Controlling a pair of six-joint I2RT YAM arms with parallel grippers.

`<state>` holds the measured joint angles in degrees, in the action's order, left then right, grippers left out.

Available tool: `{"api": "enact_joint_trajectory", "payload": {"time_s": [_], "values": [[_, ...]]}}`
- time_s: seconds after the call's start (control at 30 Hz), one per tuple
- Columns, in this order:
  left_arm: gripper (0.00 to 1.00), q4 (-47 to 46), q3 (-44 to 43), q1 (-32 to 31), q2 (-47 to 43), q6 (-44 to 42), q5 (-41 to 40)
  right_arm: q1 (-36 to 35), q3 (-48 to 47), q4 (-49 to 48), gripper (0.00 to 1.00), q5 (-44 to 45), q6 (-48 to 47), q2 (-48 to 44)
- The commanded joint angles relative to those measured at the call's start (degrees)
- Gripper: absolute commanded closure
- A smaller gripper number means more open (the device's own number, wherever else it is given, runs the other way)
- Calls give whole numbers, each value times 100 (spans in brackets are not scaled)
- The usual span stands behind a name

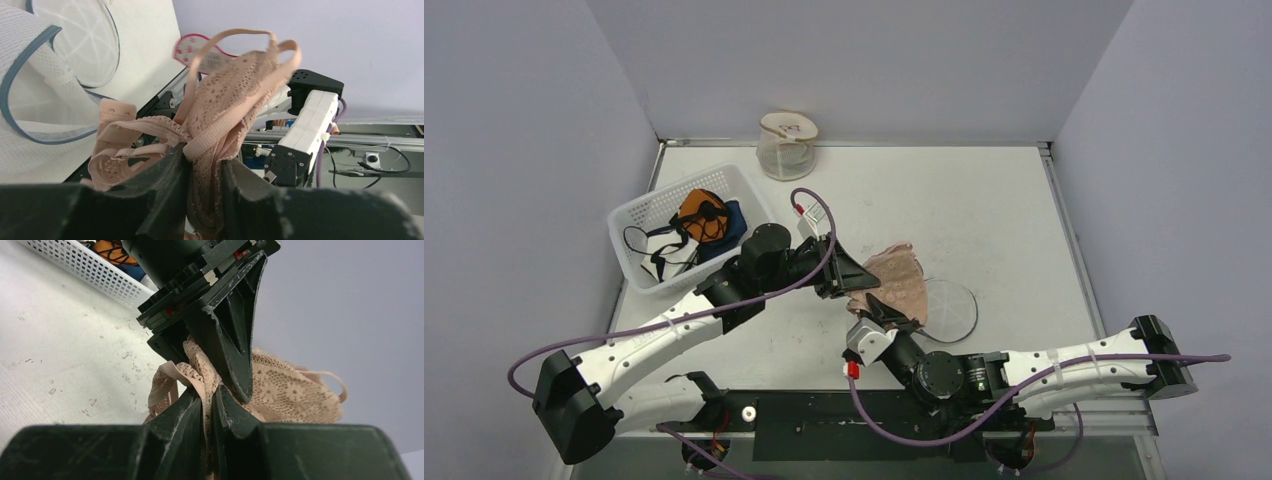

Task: Unzip the laundry bag and remove the bra
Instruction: Pick up the bra from the laundry bag.

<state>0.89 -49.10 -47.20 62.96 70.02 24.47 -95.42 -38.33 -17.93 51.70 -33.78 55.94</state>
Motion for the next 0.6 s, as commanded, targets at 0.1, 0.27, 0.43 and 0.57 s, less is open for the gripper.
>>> {"api": "enact_joint_trajectory", "payload": {"time_s": [0.1,0.27,0.43,0.57], "values": [[100,-694,-3,-33,9,136,155,-98,-44,-76,92,16,219,40],[100,-680,27,36,-125,141,49,-137,-286,555,37,-227,761,-57],[100,-671,105,303,-333,162,-71,-144,-768,1317,9,-822,1577,-211],[100,-434,49,642,-507,45,-198,-144,-1196,1471,10,-1683,2172,-463]]}}
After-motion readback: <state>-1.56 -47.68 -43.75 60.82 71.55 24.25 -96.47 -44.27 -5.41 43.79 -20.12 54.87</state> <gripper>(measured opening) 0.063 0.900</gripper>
